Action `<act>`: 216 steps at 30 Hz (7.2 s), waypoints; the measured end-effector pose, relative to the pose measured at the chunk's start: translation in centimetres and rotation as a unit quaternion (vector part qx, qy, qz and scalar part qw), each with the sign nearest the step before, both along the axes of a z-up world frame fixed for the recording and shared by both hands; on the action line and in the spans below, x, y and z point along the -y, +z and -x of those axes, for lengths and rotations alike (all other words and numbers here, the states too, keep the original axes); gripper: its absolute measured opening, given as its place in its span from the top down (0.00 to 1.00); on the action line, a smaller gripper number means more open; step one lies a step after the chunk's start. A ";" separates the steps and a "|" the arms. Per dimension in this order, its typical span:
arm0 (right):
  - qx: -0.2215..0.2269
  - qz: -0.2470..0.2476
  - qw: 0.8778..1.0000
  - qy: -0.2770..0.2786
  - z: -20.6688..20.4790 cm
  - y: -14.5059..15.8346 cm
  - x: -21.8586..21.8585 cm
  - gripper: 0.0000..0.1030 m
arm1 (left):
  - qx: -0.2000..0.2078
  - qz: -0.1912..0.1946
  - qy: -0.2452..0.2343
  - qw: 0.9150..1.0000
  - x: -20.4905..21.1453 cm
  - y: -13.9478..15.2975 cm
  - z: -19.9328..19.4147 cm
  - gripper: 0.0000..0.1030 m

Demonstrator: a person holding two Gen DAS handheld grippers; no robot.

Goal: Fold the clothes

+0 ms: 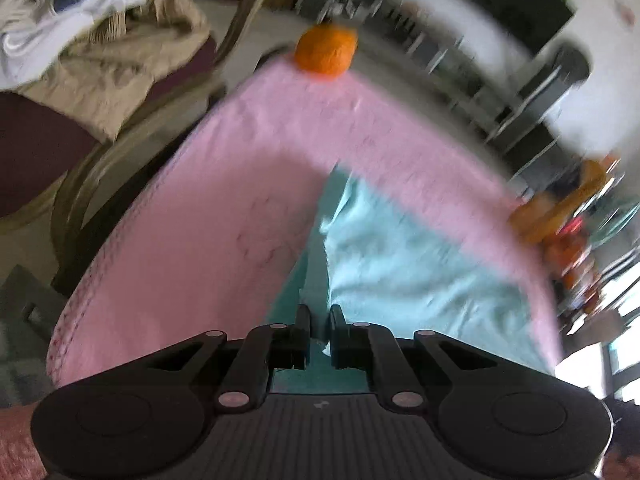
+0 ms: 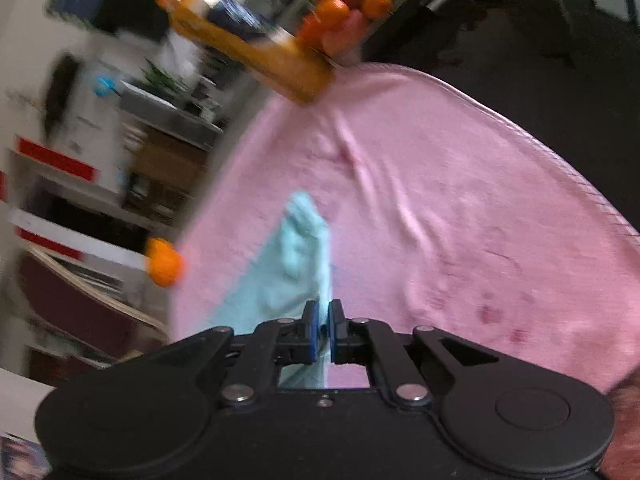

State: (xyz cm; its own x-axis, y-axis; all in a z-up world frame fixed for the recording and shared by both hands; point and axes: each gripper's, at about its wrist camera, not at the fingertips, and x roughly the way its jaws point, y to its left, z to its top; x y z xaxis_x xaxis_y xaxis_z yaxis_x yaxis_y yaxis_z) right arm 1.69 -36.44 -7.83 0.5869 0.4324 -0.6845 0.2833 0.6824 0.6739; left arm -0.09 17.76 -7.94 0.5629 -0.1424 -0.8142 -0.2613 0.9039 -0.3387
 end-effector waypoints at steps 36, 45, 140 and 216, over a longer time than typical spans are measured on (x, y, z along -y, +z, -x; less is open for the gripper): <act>-0.008 0.135 0.957 0.256 2.6 -2.7 -13.5 0.93 | 0.011 -0.097 -0.113 0.989 5.9 -0.5 2.5 0.76; 0.018 0.069 0.994 0.085 3.1 -0.6 -4.3 0.64 | -0.002 -0.075 -0.088 0.993 5.3 -0.7 2.1 0.75; 0.091 0.100 0.990 0.044 -14.0 5.2 -6.7 0.62 | 0.062 -0.174 -0.110 0.977 5.8 3.2 -14.5 0.82; 0.010 0.327 0.945 -0.002 -20.1 -3.3 -9.4 0.94 | 0.029 -0.214 -0.006 0.976 3.8 -1.6 -19.6 0.78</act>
State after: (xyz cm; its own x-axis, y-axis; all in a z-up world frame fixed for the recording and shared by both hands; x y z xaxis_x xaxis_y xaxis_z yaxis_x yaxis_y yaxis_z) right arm 21.77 -27.02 -11.15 0.6041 -0.0814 -0.7927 0.2785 0.9536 0.1143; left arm 19.53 13.98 -9.53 0.6102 0.1969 -0.7674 -0.2419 0.9687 0.0563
